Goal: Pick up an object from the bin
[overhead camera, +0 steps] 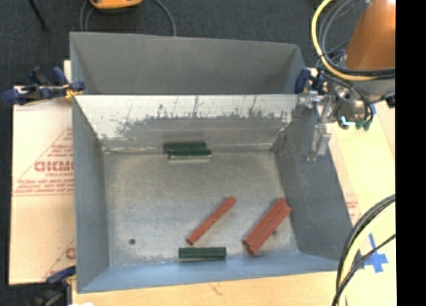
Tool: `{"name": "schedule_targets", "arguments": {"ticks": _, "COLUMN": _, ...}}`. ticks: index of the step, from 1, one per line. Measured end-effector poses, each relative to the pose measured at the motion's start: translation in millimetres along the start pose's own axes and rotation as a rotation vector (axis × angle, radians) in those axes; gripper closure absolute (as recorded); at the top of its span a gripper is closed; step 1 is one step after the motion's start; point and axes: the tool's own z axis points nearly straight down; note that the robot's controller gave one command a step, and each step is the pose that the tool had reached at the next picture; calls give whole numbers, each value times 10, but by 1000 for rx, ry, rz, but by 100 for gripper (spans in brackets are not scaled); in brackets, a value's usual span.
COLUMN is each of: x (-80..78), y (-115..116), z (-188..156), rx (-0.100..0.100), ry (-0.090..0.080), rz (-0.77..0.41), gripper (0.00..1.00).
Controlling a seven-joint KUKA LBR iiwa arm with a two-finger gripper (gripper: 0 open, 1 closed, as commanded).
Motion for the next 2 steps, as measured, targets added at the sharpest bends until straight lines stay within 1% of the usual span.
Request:
{"name": "schedule_targets", "arguments": {"ticks": 1, "x": -13, "y": 8, "z": -56, "rx": 1, "ry": -9, "rz": -3, "gripper": 0}}
{"name": "schedule_targets", "arguments": {"ticks": 2, "x": 117, "y": 26, "z": 424, "rx": 3, "ry": -14, "rz": -35, "gripper": 0}}
